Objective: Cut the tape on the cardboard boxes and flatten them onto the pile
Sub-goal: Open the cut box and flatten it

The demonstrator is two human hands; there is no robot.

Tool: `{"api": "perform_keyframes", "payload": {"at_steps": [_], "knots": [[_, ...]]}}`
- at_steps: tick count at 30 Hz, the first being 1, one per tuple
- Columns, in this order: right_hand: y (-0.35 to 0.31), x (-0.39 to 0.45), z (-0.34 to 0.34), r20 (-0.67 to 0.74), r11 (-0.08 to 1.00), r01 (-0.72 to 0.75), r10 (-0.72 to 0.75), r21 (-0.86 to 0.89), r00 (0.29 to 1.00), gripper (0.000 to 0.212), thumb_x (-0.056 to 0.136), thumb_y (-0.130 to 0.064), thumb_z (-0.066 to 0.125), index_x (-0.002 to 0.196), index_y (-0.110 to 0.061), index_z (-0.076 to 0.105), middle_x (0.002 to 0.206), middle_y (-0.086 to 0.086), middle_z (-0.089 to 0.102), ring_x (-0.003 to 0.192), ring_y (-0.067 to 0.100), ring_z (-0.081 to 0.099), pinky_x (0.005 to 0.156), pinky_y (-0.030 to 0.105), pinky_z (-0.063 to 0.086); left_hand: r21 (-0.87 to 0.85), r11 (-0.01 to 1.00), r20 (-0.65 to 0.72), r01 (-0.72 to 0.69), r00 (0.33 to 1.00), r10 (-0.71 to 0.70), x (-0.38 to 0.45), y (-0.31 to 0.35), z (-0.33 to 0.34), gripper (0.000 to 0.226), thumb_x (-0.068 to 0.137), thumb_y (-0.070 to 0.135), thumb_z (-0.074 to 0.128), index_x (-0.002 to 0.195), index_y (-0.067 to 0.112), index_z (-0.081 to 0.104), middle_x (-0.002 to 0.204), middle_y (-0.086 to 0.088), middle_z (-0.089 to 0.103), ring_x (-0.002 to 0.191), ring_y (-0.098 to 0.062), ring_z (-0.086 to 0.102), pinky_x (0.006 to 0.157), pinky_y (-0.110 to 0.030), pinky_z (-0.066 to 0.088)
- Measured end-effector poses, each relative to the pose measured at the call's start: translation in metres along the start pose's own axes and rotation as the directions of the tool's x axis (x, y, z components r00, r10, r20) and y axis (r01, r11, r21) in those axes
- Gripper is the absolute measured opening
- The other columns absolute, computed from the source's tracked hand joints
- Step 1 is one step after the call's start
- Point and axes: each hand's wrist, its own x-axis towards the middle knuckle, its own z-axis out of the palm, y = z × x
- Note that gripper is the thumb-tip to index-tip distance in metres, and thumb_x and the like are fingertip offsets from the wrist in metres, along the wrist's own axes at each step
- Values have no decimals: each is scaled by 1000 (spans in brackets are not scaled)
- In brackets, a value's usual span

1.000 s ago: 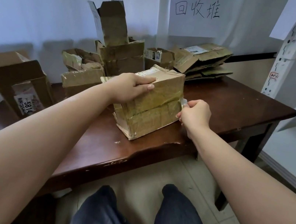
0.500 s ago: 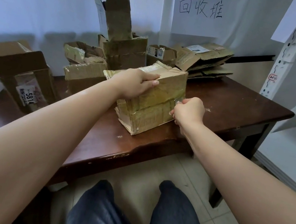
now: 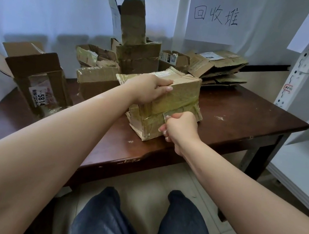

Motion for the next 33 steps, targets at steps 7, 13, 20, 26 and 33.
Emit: {"api": "perform_keyframes", "payload": {"at_steps": [7, 13, 20, 26, 33], "knots": [[0, -18, 15, 158, 998, 28, -18, -56, 987, 23, 94, -4, 46, 73, 1, 54, 58, 15, 58, 32, 11, 41, 34, 17, 31, -4, 1000, -2, -8, 1000, 8, -2, 1, -1, 44, 101, 45, 39, 143, 33, 43, 149, 2, 44, 138, -22, 37, 111, -34, 33], [-12, -15, -12, 347, 987, 93, -43, -129, 937, 21, 97, -5, 47, 79, 2, 55, 61, 14, 60, 33, 9, 41, 32, 16, 32, -2, 1000, 26, -30, 999, 30, -3, -3, -3, 48, 99, 47, 43, 144, 31, 42, 150, 2, 42, 139, -21, 36, 111, -32, 31], [-4, 31, -72, 253, 887, 206, -106, -413, 962, 6, 99, -19, 48, 100, -16, 53, 72, 3, 70, 56, 17, 58, 57, 28, 52, -53, 992, 179, -113, 976, 121, -6, -25, -29, 51, 94, 36, 57, 143, 26, 45, 147, 5, 44, 136, -10, 38, 110, -22, 26], [16, 59, -110, -95, 654, 207, -394, -728, 914, 23, 98, -44, 38, 107, -32, 56, 95, -8, 68, 94, 21, 60, 70, 31, 37, -91, 986, 167, -137, 974, 151, -5, -43, -24, 47, 97, 30, 54, 143, 28, 44, 147, 9, 42, 137, -7, 36, 114, -23, 23], [24, 65, -94, -43, 626, 322, -495, -711, 868, 24, 99, -43, 40, 111, -33, 58, 99, -4, 69, 98, 28, 61, 72, 31, 37, -69, 995, 99, -69, 992, 76, -6, -49, -16, 58, 68, 92, 31, 123, 73, 37, 142, 21, 47, 133, -5, 43, 113, -42, 34]]}}
